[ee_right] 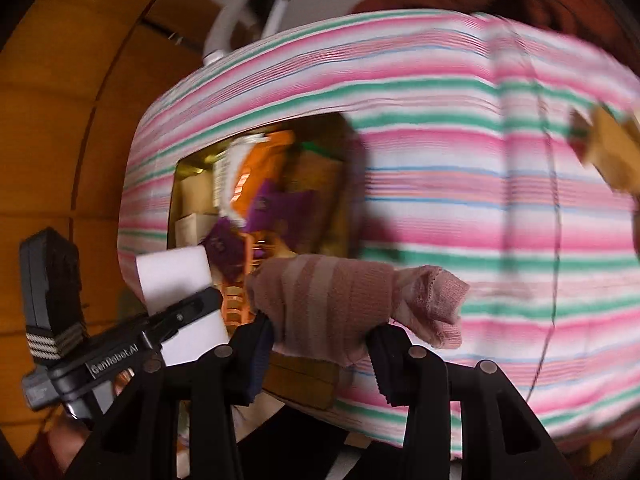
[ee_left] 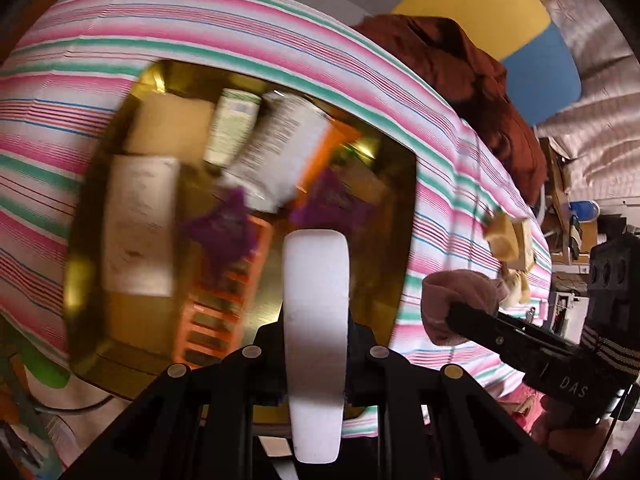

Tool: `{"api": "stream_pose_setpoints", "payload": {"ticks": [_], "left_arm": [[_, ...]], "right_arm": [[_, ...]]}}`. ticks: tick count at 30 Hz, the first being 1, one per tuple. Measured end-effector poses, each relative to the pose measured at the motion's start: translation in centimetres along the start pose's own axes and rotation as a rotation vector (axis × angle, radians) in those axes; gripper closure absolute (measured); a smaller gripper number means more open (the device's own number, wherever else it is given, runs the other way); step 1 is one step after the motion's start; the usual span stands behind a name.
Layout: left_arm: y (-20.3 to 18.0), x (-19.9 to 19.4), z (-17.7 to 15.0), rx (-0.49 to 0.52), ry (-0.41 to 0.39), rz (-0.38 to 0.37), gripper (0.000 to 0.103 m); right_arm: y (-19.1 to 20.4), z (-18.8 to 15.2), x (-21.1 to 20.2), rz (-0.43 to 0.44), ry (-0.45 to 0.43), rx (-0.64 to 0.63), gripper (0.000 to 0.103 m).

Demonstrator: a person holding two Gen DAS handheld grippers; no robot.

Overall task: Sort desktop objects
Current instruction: 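Carry the white block and pink sock to the gold tray and release both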

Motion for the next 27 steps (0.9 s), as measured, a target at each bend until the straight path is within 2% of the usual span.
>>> {"api": "stream_pose_setpoints", "payload": {"ticks": [4,9,11,12,13,14,15,22,27], "left_arm": [[2.4,-0.7,1.3,-0.024,-0.018,0.002,0.085],[4.2,-1.3,3.6,-0.026,-0.031,0.006,0.085],[4.6,-1.0,4.4,-0.027,-0.016,0.007,0.084],[4.9,-0.7,4.8,-0.037,0.000,0.005,0.077],[5.2,-0.5,5.1,-0.053,0.014,0.005,0.069],[5.5,-0.4,5.4,-0.072,0.024,0.006,0.066],[5.9,-0.5,5.3,-0.085,0.029,0.006,0.063],[7.2,0.2,4.5,-0.165,0.068,-0.023,0.062],[7.3,-0.6,3.3,-0.172,0.041,0.003,0.062]], "right_arm": [[3.5,0.8,2.1,-0.065,0.019,-0.128,0.058],[5.6,1.5,2.6,-0.097,0.040,-0.186,0.056],[6.5,1.3,3.3,-0.102,0.075,-0.218,0.050],[6.8,1.1,3.8,-0.111,0.102,-0.239,0.047],[6.8,1.0,4.0,-0.125,0.111,-0.246,0.039],[6.8,0.8,4.3,-0.139,0.108,-0.246,0.031],[6.7,0.8,4.3,-0.139,0.099,-0.234,0.029],[4.8,0.6,3.6,-0.041,0.069,-0.046,0.025],[3.4,0.1,2.5,-0.018,0.050,0.017,0.024]]}}
Point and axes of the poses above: each gripper's, at about its wrist camera, not at the fingertips, and x roughly the way its jaws point, y to its left, z to its top, the point moved 4 cm from there along x, roughly the way its jaws point, and after that the axes turned 13 degrees about x, right-handed, at the moved point
